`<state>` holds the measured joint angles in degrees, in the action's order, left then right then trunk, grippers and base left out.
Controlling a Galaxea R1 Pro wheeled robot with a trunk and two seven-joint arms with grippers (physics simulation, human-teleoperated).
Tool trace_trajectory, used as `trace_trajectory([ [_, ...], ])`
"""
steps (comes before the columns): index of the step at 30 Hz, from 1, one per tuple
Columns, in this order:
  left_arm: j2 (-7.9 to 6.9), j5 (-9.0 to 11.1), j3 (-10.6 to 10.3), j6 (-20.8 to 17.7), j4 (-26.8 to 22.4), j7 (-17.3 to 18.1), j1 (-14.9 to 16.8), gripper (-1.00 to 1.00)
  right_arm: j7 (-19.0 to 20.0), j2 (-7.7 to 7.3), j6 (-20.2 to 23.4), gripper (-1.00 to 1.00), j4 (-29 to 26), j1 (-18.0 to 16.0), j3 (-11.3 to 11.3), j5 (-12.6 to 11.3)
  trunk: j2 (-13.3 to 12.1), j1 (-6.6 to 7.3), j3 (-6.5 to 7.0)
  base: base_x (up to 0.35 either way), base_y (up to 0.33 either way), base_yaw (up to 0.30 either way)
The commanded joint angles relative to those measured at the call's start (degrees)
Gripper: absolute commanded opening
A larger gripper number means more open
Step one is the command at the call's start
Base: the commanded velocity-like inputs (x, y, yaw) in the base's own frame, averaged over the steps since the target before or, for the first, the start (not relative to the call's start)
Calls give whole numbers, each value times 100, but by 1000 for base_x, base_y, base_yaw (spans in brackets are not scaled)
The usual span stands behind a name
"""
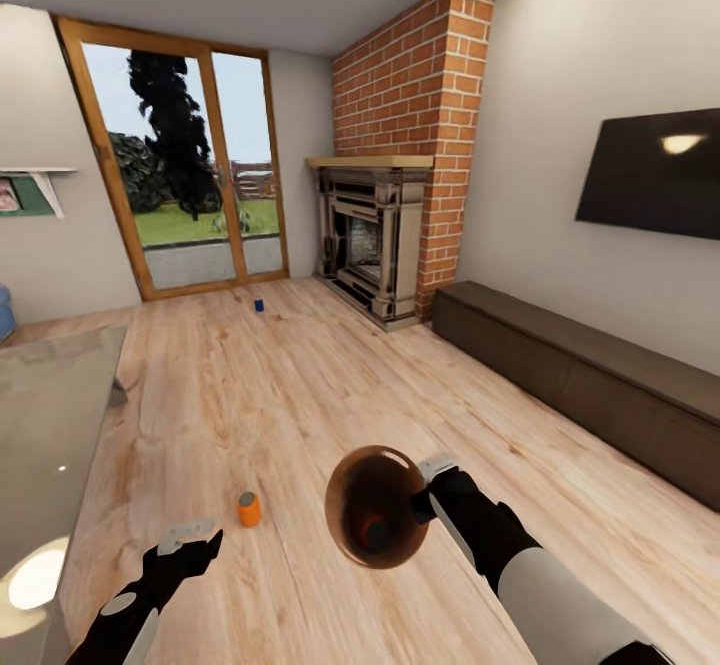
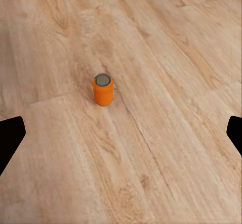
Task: Put the three can of soda from the living room inside the tash can in the kitchen.
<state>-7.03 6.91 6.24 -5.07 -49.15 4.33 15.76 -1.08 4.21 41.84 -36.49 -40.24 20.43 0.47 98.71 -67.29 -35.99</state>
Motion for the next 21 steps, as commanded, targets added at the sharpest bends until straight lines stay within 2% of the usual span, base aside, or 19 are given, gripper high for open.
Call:
trace_trajectory([
  [1, 0, -1, 0, -2, 1, -1, 1, 100, 2, 1, 0, -100, -7, -3, -4, 6, 0, 0, 1, 234, -177, 258],
  [12, 0, 2, 5, -4, 2, 6, 4, 100, 8, 8, 0, -100, -7, 23, -8, 11, 0, 0, 38, 245, -219, 241],
  [18, 0, 3, 8, -3, 2, 6, 1, 100, 66, -129, 1, -100, -13, 24, -27, 24, 0, 0, 76, 248, -236, 169],
  [21, -3, 6, 8, -2, 2, 13, 1, 100, 239, -355, 1, -100, -19, 24, -40, 15, 0, 0, 91, 248, -237, 128],
])
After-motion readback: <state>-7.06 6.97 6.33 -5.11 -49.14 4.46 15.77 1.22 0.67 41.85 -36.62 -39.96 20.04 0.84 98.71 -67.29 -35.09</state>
